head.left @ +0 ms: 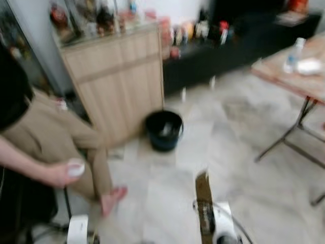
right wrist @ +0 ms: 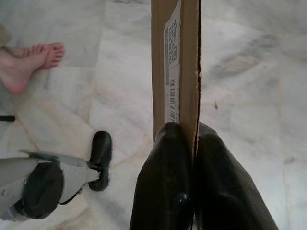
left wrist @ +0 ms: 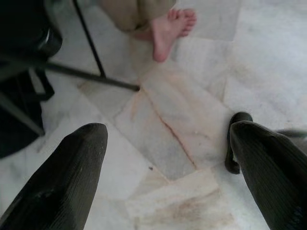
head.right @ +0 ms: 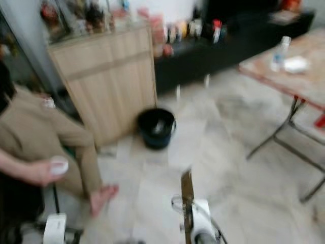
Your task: Picking trash to rubbish bin
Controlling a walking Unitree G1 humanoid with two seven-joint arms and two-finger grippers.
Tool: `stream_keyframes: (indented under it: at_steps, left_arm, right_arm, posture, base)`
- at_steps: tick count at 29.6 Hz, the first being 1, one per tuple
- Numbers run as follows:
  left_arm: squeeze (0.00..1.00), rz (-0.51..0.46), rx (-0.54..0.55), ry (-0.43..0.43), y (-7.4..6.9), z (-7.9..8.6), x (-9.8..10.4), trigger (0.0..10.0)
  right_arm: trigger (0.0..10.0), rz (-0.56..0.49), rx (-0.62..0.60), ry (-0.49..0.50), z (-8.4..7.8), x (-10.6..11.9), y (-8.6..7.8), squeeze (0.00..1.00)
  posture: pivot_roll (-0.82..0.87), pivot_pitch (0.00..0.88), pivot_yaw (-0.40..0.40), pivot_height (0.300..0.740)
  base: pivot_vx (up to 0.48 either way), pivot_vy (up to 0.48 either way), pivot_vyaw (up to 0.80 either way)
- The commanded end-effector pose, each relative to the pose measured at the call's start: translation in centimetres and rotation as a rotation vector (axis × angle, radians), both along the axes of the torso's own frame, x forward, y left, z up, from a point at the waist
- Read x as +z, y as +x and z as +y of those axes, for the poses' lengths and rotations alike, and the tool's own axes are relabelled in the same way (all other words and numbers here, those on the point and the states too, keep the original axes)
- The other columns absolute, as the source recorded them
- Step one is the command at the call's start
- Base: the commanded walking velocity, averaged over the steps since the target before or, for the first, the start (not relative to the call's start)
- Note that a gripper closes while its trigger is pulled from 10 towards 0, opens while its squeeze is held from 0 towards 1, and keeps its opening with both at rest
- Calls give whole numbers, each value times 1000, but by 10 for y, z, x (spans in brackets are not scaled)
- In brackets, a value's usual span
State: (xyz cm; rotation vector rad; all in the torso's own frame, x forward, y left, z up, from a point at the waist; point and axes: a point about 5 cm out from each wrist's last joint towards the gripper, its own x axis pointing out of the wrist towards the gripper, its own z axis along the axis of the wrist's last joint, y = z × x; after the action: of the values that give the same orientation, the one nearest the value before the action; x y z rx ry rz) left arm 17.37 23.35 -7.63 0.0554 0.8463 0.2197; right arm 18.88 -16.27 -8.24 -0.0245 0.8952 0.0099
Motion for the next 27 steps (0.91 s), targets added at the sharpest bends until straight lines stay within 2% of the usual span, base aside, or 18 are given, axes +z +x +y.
stream_keyframes:
  at_steps: [1,7,15,20,27]
  left_arm:
    - [0,-9,-7,22,3,3,2,10000]
    - [0,-8,-15,27,4,4,3,10000]
    - [0,-10,-15,41,6,7,5,10000]
    - [0,-8,-3,46,3,10,4,10000]
    - [0,4,1,53,-2,13,3,10000]
  right_arm:
    - [10000,-12,-9,2,-2,2,3,0]
    - [10000,-8,-21,-12,-5,1,1,0]
    - [10000,12,-60,-41,-9,0,0,0]
    - [10000,13,-49,-25,-4,-1,-2,0]
    - [10000,4,-53,-12,-2,-1,-1,0]
  posture:
    - [82,27,76,740]
    - [73,0,90,740]
    - [100,7,92,740]
    - [107,7,92,740]
    - [109,16,95,740]
  base:
    - [409,0,0]
    - [420,0,0]
    - [444,0,0]
    - [444,0,-680]
    - [448,0,0]
